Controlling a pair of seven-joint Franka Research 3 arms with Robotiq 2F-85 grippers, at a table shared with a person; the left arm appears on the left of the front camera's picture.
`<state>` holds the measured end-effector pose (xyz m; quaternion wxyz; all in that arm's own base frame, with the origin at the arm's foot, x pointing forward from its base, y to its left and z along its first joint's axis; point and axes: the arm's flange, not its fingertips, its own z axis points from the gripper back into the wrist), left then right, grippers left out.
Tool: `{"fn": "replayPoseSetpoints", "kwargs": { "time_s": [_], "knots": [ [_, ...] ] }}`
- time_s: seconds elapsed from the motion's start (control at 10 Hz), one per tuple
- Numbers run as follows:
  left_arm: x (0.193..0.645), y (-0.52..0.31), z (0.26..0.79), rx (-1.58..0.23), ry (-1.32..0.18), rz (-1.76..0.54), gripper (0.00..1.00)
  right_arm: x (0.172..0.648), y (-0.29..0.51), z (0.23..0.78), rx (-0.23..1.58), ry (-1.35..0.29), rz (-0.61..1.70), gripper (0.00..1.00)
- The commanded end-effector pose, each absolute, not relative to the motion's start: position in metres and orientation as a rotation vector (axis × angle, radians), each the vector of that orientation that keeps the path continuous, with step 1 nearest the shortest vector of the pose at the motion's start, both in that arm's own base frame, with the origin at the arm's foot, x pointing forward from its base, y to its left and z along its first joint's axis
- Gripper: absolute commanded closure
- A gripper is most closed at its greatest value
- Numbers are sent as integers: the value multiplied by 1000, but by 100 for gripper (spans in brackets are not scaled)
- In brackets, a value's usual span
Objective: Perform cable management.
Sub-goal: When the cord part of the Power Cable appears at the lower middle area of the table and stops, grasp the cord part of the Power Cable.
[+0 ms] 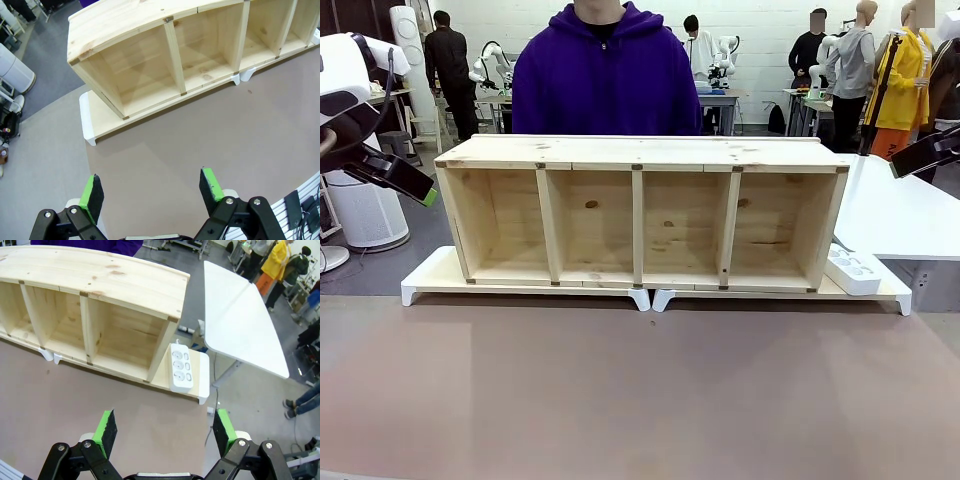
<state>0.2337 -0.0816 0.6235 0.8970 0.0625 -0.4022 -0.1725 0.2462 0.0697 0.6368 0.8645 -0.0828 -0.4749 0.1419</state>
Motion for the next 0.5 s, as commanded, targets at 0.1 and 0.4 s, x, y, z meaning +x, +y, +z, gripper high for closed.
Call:
{"fn": "replayPoseSetpoints", "kwargs": {
  "time_s": [0.1,0.4],
  "knots": [
    [235,-81,624,136,-841,-367,0,251,71,636,-171,-1003,303,0],
    [235,-81,624,136,-841,-367,0,251,71,636,-171,-1003,303,0]
  ]
}}
